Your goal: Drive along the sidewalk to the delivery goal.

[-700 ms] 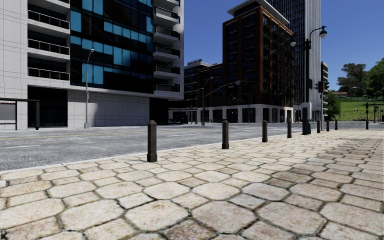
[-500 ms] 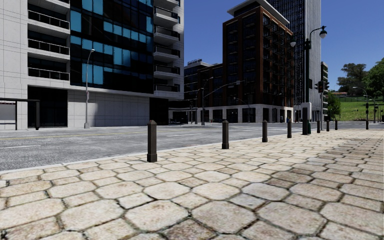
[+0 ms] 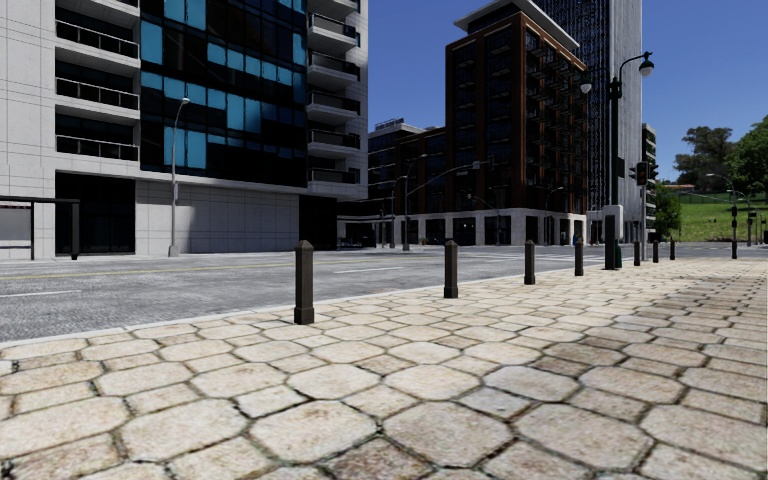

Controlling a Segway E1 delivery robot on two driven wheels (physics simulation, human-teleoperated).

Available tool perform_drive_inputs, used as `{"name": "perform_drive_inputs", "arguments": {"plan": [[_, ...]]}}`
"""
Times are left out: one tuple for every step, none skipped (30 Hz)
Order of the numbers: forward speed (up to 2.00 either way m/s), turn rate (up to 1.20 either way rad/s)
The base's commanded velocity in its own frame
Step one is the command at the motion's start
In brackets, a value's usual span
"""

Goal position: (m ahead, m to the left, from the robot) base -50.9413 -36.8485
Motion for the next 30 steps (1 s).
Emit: {"name": "perform_drive_inputs", "arguments": {"plan": [[0.00,0.00],[0.00,0.00],[0.00,0.00],[0.00,0.00],[0.00,0.00],[0.00,0.00],[0.00,0.00],[0.00,0.00],[0.00,0.00],[0.00,0.49],[0.00,0.90],[0.00,1.20],[0.00,1.20],[0.00,1.20],[0.00,1.20],[0.00,1.20],[0.00,1.20],[0.00,1.20],[0.00,1.20],[0.00,1.20],[0.00,1.20],[0.00,1.20],[0.00,1.20],[0.00,1.20],[0.00,1.20],[0.00,1.20],[0.00,1.20],[0.00,1.20],[0.00,1.20],[0.00,1.20]]}}
